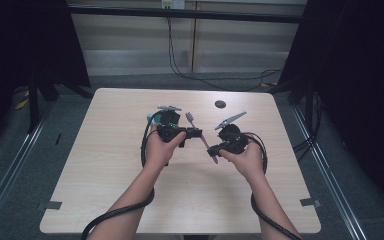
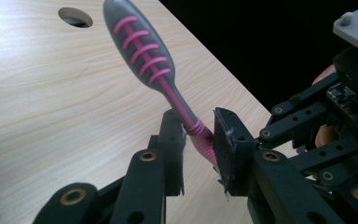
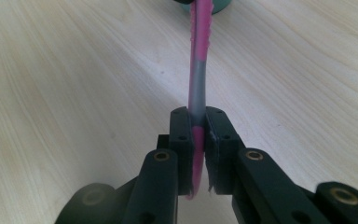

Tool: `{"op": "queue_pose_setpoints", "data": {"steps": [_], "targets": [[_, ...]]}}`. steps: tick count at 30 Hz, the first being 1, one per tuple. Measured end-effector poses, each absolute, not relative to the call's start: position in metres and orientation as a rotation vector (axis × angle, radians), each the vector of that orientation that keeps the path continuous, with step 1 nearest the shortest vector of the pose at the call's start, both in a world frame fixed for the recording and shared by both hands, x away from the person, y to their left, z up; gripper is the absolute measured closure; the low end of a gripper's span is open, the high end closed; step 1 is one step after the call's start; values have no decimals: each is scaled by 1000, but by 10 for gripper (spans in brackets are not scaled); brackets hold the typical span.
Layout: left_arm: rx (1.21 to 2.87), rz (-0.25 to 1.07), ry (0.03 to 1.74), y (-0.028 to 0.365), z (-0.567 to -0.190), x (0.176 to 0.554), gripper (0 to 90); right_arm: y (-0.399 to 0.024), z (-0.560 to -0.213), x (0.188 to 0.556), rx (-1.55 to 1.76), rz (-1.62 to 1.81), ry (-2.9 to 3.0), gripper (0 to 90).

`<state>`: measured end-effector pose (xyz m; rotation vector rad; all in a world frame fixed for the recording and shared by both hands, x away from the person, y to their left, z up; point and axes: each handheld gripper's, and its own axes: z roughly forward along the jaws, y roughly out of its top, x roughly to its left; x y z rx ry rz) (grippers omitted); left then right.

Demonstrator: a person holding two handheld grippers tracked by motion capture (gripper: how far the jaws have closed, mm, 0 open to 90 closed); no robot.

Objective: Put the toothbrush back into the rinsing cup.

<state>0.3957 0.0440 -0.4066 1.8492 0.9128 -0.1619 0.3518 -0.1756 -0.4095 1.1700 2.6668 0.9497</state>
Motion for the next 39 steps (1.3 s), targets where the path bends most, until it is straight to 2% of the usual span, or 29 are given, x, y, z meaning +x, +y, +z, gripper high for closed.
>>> {"op": "queue_pose_setpoints", "data": {"steps": [8,39], "targets": [[1820,-183,887,42,-401,395,790,-176,-412,351,1196,1013,2658,825],[1827,-157,886,40,-394,395,803,-163,-414,353,1210,1098,2659,781]]}}
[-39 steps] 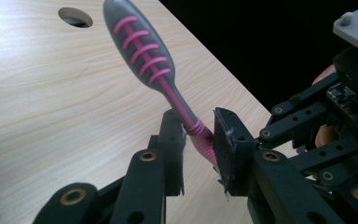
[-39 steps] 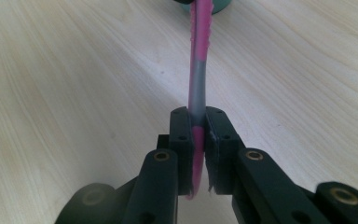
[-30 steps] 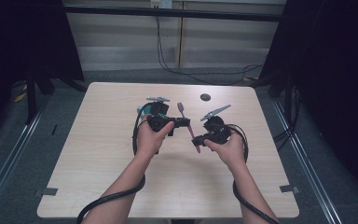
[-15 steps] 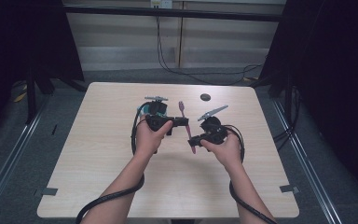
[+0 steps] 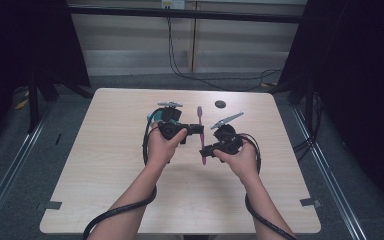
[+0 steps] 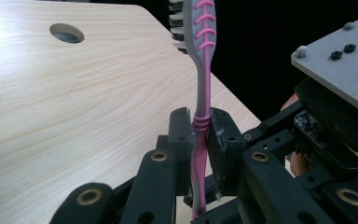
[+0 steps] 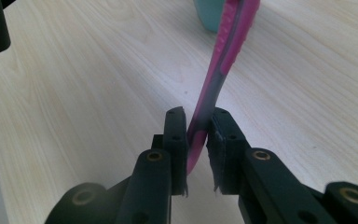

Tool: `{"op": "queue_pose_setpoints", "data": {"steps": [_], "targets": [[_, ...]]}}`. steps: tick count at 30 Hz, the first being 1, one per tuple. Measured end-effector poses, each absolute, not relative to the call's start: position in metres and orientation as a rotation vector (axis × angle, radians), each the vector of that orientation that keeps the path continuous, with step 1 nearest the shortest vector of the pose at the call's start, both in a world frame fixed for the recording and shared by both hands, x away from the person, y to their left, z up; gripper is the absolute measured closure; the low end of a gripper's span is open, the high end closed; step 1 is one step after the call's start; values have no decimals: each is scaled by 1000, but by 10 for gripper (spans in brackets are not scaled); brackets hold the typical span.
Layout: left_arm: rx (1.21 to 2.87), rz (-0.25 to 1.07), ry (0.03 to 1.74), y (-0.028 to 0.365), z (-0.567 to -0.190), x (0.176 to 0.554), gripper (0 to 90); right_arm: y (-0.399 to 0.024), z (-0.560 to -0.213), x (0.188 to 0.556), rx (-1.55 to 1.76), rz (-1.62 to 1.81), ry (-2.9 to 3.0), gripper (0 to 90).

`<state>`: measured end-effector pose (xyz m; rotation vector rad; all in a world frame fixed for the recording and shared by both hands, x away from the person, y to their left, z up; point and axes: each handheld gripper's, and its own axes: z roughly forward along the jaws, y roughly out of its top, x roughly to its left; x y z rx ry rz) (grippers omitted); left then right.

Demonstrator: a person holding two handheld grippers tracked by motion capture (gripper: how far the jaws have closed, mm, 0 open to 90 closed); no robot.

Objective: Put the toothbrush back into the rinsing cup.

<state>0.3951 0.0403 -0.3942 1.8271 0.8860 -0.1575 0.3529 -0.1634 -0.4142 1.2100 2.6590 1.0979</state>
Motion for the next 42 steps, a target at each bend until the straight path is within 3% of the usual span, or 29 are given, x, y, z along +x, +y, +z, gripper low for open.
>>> {"op": "queue_pose_setpoints", "data": {"steps": [27,40,42], "targets": [[1789,-124,867,36,-392,392,801,-168,-409,353,1284,1137,2596,819],[1797,-108,874,37,-390,392,806,-163,-410,351,1268,1201,2592,798],[1802,-99,879,38,-388,392,807,-165,-410,351,1253,1205,2587,760]]}}
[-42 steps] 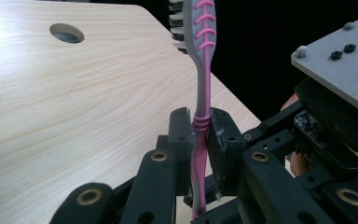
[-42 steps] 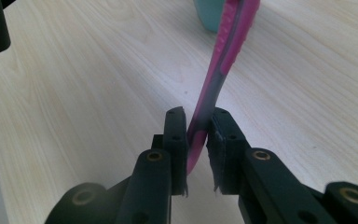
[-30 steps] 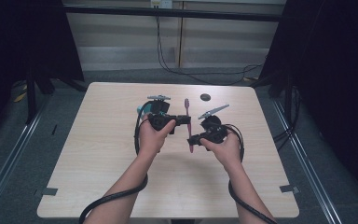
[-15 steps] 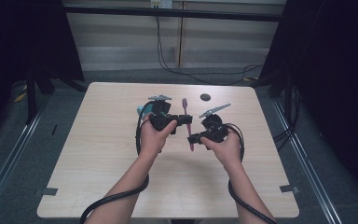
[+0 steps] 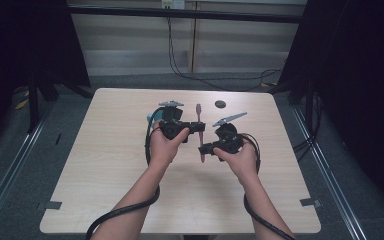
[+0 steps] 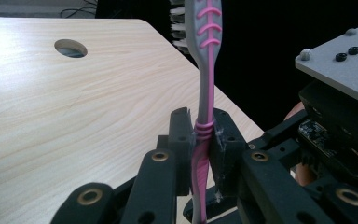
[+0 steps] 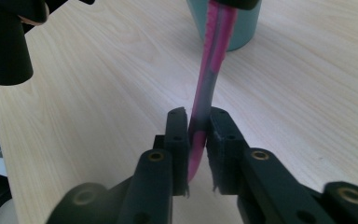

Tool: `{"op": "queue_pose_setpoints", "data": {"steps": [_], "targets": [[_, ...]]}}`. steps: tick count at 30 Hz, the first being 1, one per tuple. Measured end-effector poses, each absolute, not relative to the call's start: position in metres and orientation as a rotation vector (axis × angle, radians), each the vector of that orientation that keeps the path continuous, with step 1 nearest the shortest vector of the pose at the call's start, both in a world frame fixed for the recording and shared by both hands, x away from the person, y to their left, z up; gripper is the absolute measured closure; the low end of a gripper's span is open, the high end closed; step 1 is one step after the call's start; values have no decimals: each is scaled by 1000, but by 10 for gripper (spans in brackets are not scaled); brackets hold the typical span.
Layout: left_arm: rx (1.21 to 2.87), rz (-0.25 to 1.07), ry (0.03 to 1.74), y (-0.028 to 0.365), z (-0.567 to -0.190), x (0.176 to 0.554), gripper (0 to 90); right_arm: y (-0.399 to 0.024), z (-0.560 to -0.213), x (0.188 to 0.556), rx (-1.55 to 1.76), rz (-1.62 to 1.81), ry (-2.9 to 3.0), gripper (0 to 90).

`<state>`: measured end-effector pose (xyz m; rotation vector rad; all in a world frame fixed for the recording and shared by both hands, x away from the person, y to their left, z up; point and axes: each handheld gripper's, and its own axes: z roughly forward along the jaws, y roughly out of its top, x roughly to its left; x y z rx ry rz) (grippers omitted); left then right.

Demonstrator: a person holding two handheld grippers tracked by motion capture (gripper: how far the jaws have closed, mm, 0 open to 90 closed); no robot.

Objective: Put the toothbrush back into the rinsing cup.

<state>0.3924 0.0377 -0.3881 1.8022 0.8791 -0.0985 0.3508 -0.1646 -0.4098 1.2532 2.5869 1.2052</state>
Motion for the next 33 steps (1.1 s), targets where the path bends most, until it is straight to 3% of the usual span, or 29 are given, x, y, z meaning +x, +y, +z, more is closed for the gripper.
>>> {"op": "queue_pose_setpoints", "data": {"steps": [1,2,3,4,6,8,15,16,33], "targets": [[1802,-97,886,39,-387,393,807,-165,-410,351,1243,1209,2578,695],[1807,-90,887,40,-386,394,807,-165,-410,350,1210,1186,2557,559],[1807,-90,887,40,-386,394,807,-165,-410,350,1210,1186,2557,559],[1807,-86,885,43,-383,395,807,-168,-409,349,1191,1197,2536,489],[1809,-81,887,45,-382,395,807,-170,-409,349,1178,1208,2537,458],[1814,-69,888,48,-379,396,807,-179,-410,348,1151,1182,2534,361],[1830,-49,899,57,-375,399,807,-196,-421,343,1122,1155,2527,288],[1832,-43,901,60,-374,399,806,-200,-426,342,1126,1141,2523,200],[1878,27,903,76,-358,403,806,-223,-471,327,1183,1035,2477,158]]}}
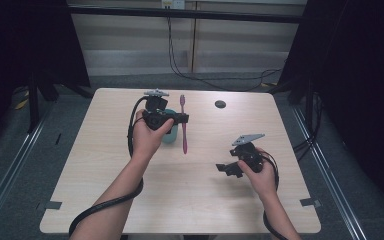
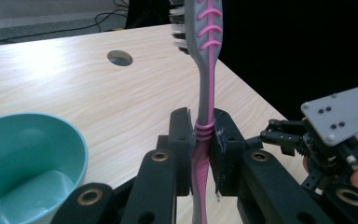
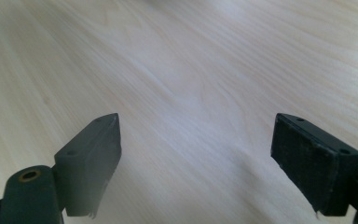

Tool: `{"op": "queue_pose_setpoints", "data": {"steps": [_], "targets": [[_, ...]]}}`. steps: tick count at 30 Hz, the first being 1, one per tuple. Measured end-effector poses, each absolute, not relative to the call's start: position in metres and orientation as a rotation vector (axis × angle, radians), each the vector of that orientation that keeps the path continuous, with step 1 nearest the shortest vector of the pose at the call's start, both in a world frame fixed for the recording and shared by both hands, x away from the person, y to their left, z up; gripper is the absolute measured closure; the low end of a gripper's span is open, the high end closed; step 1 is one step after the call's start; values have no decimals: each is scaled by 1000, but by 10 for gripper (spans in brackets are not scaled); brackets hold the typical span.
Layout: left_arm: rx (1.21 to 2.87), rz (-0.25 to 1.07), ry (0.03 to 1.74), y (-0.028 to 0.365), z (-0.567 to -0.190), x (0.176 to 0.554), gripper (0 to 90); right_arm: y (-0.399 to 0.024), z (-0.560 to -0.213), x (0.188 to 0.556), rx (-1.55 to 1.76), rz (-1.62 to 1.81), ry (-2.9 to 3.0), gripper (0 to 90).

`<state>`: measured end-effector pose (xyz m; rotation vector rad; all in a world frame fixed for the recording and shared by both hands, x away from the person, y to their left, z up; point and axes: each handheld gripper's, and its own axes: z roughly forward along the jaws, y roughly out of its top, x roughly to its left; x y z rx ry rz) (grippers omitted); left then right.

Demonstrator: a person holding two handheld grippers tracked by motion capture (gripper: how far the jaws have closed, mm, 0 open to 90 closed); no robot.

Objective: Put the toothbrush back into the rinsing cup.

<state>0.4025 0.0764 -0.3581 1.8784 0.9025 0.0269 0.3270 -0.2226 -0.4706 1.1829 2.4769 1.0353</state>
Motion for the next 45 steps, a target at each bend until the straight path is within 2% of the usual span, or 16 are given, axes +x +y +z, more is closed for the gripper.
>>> {"op": "queue_pose_setpoints", "data": {"steps": [35,45], "targets": [[1901,126,930,93,-337,415,806,-228,-503,314,1184,1019,2491,142],[1910,203,929,94,-331,418,805,-226,-505,310,1115,953,2489,124]]}}
